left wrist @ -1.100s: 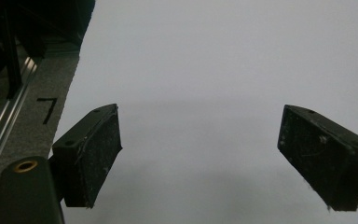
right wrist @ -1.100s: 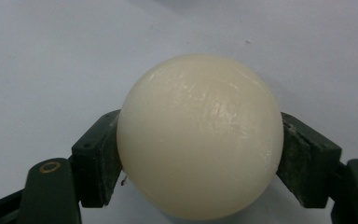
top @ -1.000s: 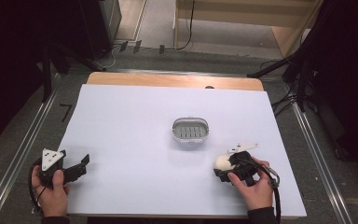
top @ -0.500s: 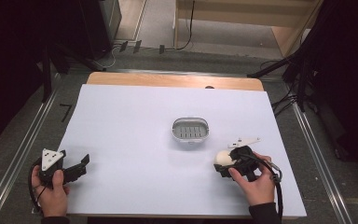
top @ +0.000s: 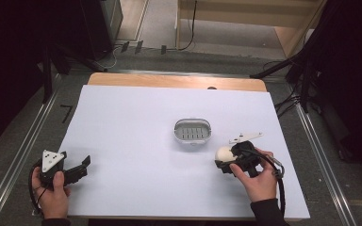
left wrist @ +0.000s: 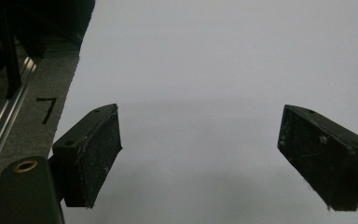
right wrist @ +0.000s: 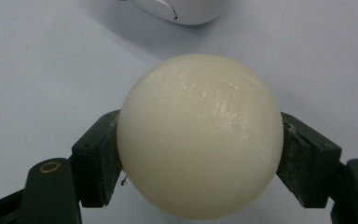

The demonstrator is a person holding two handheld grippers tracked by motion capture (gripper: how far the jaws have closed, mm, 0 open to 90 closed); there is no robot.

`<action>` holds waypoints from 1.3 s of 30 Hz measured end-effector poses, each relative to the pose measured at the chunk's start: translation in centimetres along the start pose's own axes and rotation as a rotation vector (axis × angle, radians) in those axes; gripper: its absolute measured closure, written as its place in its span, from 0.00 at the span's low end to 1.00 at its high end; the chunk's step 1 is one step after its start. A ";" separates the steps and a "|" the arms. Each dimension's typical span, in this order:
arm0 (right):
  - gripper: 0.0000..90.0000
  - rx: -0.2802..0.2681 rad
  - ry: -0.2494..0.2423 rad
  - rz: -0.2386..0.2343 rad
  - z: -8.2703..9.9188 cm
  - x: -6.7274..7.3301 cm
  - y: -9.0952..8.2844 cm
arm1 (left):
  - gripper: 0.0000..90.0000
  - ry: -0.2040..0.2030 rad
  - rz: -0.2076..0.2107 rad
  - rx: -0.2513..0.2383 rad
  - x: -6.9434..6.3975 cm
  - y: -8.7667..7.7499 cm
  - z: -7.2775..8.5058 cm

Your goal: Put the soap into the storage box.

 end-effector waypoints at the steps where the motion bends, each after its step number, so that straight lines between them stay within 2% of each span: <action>1: 0.27 -0.001 -0.005 -0.002 -0.1 0.0 0.0 | 0.16 0.000 0.000 0.000 0.0 0.0 0.0; 14: 0.27 -0.009 0.002 -0.004 -1.5 -0.2 -0.1 | 0.16 0.000 0.001 0.001 0.0 0.0 0.0; 39: 0.27 -0.001 -0.032 -0.010 -4.2 0.2 0.0 | 0.16 -0.002 0.004 -0.001 0.0 0.0 0.0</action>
Point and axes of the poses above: each handheld gripper's, and its own axes: y roughly forward along the jaws, z roughly out of its underside, x roughly to its left, the point moved 7 cm from there along y, roughly forward along the jaws, and after that the axes turned 14 degrees about z, right-handed, at the moved point
